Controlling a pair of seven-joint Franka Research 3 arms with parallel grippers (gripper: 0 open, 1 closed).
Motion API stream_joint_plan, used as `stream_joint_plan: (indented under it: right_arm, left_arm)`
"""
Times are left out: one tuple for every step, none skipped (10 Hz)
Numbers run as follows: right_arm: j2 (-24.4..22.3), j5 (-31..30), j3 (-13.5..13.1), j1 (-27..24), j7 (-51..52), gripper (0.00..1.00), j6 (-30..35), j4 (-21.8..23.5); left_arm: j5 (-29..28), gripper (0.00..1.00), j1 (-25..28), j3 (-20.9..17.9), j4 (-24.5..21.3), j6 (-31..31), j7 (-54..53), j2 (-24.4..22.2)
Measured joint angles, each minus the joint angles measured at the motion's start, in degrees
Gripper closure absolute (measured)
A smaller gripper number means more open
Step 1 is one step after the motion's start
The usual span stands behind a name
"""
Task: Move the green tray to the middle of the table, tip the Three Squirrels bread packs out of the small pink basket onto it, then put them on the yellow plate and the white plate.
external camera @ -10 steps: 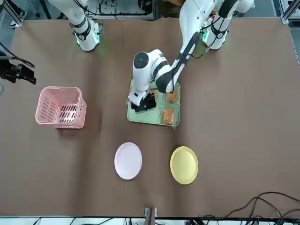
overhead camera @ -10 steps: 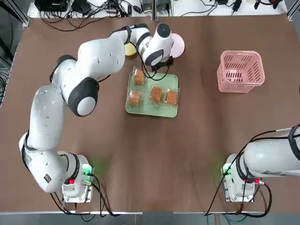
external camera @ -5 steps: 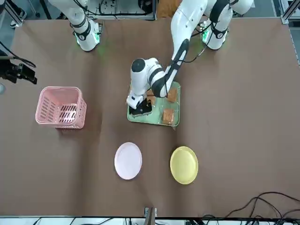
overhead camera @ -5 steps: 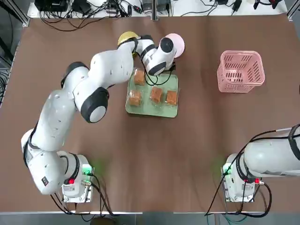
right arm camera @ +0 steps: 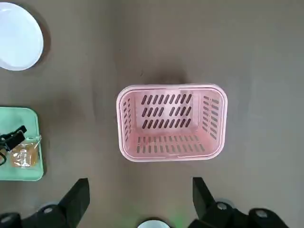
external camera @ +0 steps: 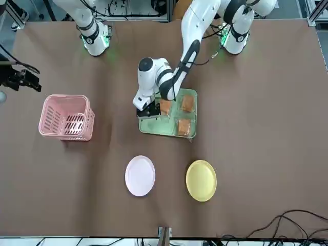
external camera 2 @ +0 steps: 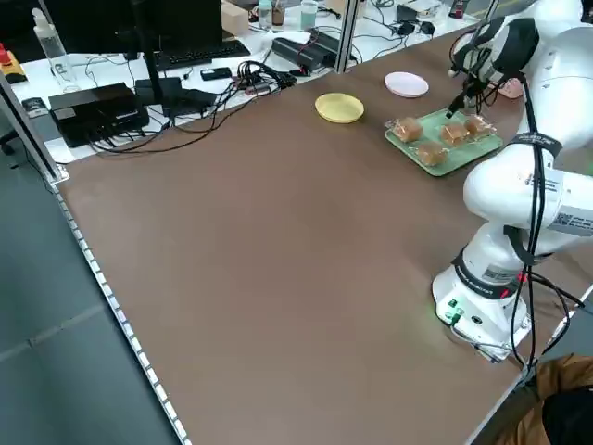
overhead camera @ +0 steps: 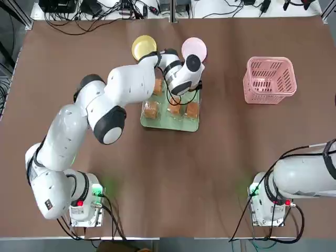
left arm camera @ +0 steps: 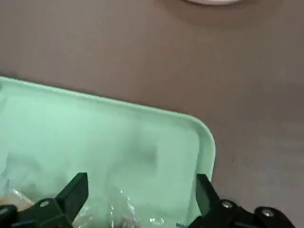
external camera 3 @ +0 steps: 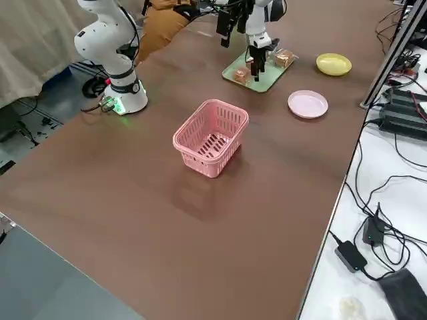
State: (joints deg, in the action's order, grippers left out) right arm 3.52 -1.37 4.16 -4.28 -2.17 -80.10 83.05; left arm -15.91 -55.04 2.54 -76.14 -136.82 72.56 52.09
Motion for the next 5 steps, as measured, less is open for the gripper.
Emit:
stream_joint_plan:
  right_arm:
    - [0.00, 0.00, 0.05, 0.00, 0.00, 0.04, 0.00, 0.00]
    - [0.00, 0.00, 0.09, 0.00, 0.00, 0.04, 0.00, 0.00]
    - [0.00, 0.00, 0.12, 0.01, 0.00, 0.04, 0.00, 0.00]
    - [0.00, 0.00, 0.14, 0.02, 0.00, 0.04, 0.00, 0.00]
    - [0.00, 0.00, 0.15, 0.02, 0.00, 0.04, 0.01, 0.00]
  left_arm:
    - [0.00, 0.00, -0.32, 0.00, 0.00, 1.99, 0.00, 0.01]
    - [0.00, 0.00, -0.42, 0.00, 0.00, 3.79, 0.00, 0.02]
    - [0.00, 0.00, -0.50, 0.05, 0.00, 5.00, 0.00, 0.02]
    - [0.00, 0.00, -0.76, 0.13, -0.01, 5.65, 0.00, 0.02]
    - [0.00, 0.00, -1.31, 0.17, -0.01, 6.09, 0.18, 0.02]
